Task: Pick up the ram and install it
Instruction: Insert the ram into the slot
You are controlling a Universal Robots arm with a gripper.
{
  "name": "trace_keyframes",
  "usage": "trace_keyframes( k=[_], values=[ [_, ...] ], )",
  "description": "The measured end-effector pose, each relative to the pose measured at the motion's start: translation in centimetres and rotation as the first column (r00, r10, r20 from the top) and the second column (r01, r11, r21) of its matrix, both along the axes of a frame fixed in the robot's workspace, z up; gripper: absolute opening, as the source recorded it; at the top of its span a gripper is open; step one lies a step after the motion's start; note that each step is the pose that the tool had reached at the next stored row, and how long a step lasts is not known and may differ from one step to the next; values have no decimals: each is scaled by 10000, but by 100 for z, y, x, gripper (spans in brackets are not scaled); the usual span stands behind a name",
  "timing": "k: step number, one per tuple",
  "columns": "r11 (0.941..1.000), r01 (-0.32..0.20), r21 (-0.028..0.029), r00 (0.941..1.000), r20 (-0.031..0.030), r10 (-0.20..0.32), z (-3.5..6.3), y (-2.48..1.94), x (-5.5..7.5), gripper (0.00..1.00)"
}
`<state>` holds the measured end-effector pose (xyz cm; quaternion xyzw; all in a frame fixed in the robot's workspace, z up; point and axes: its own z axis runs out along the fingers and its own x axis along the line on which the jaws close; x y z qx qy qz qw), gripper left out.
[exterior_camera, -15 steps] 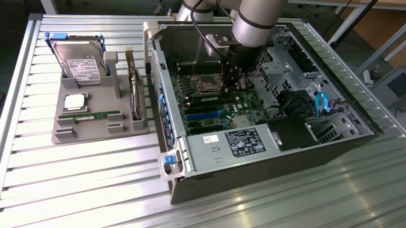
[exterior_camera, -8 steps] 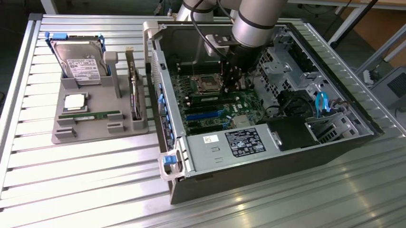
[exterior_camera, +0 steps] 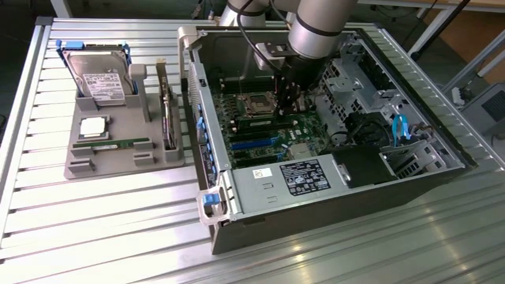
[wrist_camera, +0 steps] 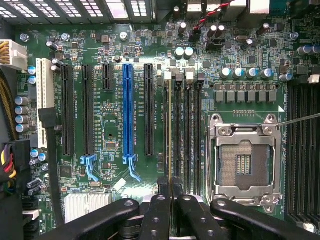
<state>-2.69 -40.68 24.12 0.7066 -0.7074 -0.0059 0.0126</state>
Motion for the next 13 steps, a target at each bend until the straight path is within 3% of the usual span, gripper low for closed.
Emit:
trace_keyframes(
  k=[13],
  values=[
    [10000, 29, 1, 10000, -1, -29, -7, 0, 0, 11]
  ],
)
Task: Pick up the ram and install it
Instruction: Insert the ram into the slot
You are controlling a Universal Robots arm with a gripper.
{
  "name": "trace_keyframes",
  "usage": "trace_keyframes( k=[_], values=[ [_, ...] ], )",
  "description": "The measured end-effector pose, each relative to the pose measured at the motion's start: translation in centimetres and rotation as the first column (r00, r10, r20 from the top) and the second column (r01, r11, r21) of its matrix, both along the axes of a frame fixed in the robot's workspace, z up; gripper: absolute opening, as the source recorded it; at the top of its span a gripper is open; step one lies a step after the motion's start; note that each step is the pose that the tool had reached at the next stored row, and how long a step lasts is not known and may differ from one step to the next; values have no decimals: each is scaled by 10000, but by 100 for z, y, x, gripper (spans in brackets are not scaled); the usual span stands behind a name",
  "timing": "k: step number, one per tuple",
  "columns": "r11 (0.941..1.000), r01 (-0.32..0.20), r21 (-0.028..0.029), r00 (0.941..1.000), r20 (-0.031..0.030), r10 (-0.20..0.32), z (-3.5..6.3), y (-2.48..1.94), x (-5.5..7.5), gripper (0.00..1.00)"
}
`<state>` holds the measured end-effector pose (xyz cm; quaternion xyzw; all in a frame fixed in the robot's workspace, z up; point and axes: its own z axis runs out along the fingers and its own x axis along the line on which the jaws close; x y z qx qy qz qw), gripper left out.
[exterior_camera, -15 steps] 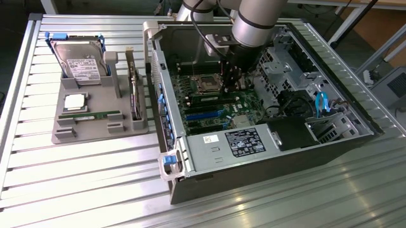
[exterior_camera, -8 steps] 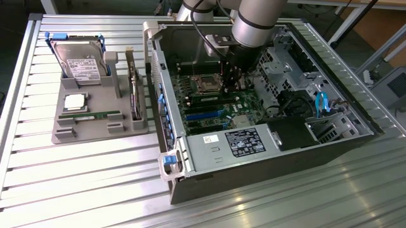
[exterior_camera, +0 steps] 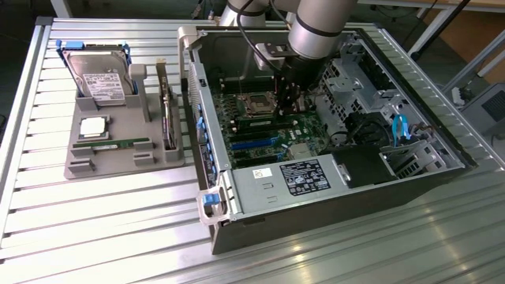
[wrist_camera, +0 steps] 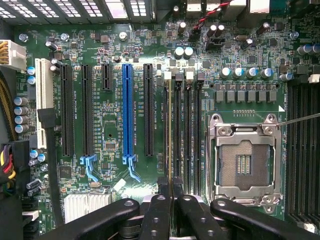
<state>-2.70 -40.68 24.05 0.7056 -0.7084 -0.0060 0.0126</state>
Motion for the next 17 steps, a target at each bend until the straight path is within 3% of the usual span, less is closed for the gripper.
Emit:
trace_keyframes(
  k=[17],
  values=[
    [10000, -1, 17, 10000, 1, 1, -1, 0, 0, 11]
  ],
)
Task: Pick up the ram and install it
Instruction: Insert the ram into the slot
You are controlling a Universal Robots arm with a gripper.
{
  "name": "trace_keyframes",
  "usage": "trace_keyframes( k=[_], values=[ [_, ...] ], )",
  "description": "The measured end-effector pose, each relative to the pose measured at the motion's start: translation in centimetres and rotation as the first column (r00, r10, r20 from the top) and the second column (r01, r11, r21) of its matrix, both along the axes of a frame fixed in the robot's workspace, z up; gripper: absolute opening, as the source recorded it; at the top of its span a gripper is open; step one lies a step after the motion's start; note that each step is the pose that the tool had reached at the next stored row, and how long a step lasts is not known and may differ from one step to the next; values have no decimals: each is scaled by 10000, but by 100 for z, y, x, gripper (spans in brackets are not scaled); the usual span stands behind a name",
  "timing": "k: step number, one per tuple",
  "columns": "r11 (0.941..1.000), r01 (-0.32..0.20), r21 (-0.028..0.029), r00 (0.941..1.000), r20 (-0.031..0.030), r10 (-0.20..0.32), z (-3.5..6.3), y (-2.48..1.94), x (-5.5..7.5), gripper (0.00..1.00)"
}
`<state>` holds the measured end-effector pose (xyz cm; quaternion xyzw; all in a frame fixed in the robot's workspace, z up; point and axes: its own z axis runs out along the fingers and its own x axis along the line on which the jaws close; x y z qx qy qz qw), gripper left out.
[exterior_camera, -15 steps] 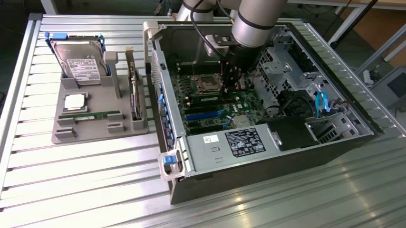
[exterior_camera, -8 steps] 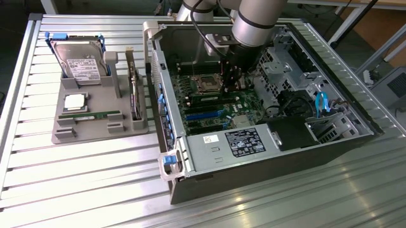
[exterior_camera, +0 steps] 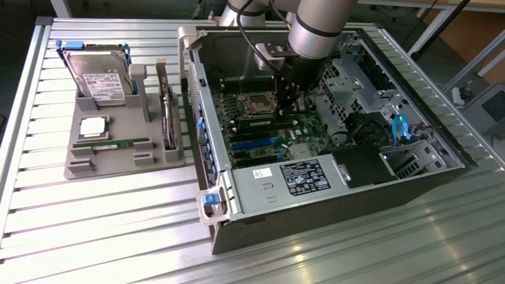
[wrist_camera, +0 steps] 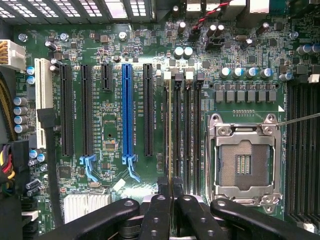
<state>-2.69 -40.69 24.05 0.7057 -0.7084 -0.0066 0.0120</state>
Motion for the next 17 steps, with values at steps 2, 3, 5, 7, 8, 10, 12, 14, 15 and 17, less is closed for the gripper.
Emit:
trace_keyframes(
  k=[2, 3, 5, 7, 8, 10, 12, 14, 15, 17],
  values=[
    [10000, 0, 1, 10000, 1, 0, -7, 0, 0, 11],
    [10000, 0, -3, 10000, -1, 0, -10, 0, 0, 11],
    [10000, 0, 2, 10000, 1, 0, -21, 0, 0, 11],
    [10000, 0, 1, 10000, 0, 0, -37, 0, 0, 11],
    [10000, 1, 1, 10000, 0, -1, -57, 0, 0, 11],
    [10000, 0, -3, 10000, -1, 0, -70, -1, 0, 11],
    [10000, 1, 0, 10000, 0, -1, -71, -1, 0, 11],
    [10000, 0, 0, 10000, 0, 0, -71, -1, 0, 24],
    [10000, 0, 0, 10000, 0, 0, -71, -1, 0, 24],
    [10000, 0, 1, 10000, 1, 0, -48, -1, 0, 24]
  ],
)
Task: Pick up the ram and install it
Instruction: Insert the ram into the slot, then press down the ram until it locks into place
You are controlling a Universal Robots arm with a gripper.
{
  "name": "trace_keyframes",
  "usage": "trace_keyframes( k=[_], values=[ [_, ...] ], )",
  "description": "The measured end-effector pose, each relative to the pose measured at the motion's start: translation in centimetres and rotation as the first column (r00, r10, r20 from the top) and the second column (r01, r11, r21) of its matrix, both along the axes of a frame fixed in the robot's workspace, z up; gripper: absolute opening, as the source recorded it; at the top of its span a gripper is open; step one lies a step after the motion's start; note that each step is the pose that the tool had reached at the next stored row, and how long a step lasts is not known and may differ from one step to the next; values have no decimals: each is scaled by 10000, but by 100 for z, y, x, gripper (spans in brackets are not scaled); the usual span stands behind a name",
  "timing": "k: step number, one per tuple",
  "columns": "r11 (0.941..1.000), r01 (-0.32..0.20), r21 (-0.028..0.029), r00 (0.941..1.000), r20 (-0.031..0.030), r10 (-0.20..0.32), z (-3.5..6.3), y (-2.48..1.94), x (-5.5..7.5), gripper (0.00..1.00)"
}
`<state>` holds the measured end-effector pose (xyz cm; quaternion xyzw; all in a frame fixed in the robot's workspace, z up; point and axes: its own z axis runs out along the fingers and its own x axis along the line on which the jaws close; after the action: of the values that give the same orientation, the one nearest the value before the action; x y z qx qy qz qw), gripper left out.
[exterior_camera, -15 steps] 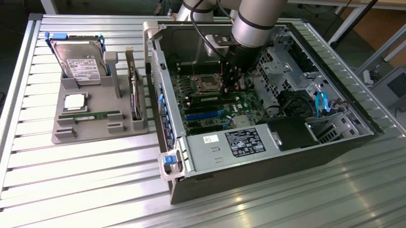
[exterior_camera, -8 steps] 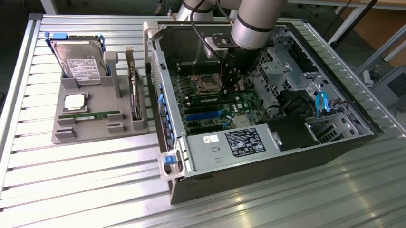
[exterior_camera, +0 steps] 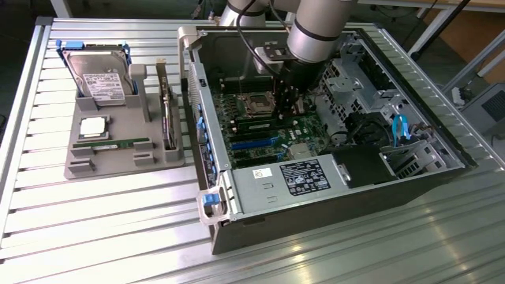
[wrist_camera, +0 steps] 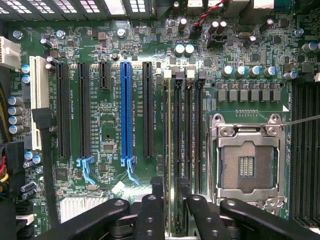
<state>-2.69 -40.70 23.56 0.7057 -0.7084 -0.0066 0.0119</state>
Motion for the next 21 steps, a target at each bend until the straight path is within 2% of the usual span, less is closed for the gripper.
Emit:
trace_keyframes(
  k=[2, 4, 6, 11, 13, 15, 21],
  values=[
    [10000, 0, -1, 10000, 0, 0, 119, 0, 3, 24],
    [10000, 0, -1, 10000, 0, 0, 321, 0, 7, 24],
    [10000, 0, -2, 10000, -1, 0, 476, 0, 10, 24],
    [10000, 0, -1, 10000, 0, 0, 780, 0, 14, 24],
    [10000, 0, 0, 10000, 0, 0, 835, 0, 15, 24],
    [10000, 0, 0, 10000, 0, 0, 961, 0, 15, 24],
    [10000, 0, -1, 10000, 0, 0, 971, 0, 15, 24]
  ],
)
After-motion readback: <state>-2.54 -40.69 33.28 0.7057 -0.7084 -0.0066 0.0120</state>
